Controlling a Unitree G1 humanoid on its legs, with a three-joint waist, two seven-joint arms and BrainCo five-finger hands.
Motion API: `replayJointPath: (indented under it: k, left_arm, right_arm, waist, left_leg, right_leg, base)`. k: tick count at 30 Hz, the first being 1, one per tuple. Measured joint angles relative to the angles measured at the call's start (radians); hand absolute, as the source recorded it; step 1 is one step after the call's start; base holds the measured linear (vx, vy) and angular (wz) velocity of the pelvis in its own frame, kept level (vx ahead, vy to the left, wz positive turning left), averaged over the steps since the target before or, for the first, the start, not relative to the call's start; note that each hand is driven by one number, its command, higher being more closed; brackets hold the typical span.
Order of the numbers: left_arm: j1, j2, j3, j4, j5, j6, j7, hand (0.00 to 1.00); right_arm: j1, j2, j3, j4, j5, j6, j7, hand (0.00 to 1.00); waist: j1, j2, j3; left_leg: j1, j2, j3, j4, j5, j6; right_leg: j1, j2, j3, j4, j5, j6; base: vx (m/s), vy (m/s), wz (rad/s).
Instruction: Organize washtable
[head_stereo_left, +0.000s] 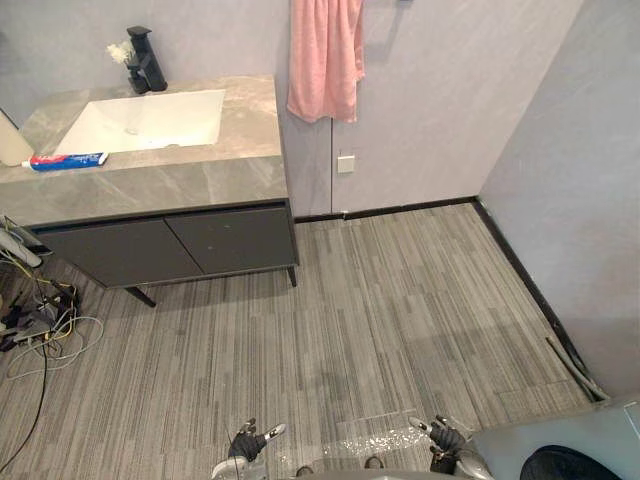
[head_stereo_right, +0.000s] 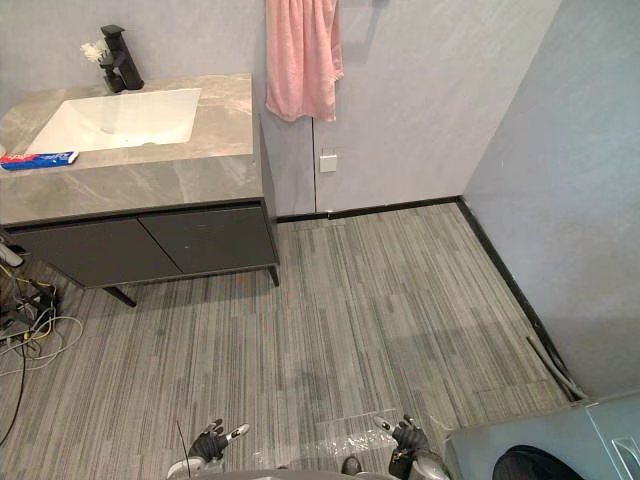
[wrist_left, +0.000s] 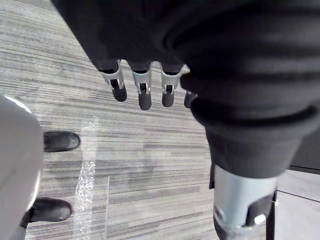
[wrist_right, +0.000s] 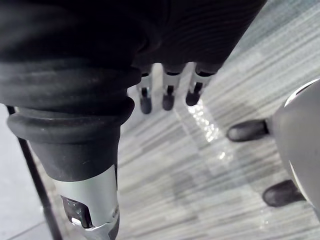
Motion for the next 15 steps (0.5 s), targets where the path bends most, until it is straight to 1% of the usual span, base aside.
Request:
replayJointPath:
  k: [8, 15]
  left_arm:
    - [0.001, 0.000, -0.001, -0.001, -0.001, 0.000, -0.001, 0.00]
    - [0.016, -0.001, 0.000, -0.001, -0.038, 0.000, 0.000, 0.00]
  right_arm:
    - [-0.001, 0.000, -0.005, 0.001, -0.001, 0.000, 0.000, 0.00]
    - [0.015, 0.014, -0.025, 0.001, 0.002, 0.000, 0.000, 0.00]
  waist:
    - [-0.001, 0.000, 0.000]
    - [0.000, 0.000, 0.000]
  left_leg:
    - [0.005, -0.006, 0.002, 0.003, -0.004, -0.006]
    - [0.015, -0.008, 0.001, 0.008, -0.005, -0.007]
  right_leg:
    - [0.006, -0.007, -0.002, 0.000, 0.001, -0.002]
    - [0.018, -0.010, -0.004, 0.000, 0.001, -0.002]
  base:
    - [0.00, -0.002, 0.00]
    - [-0.05, -0.015, 0.01]
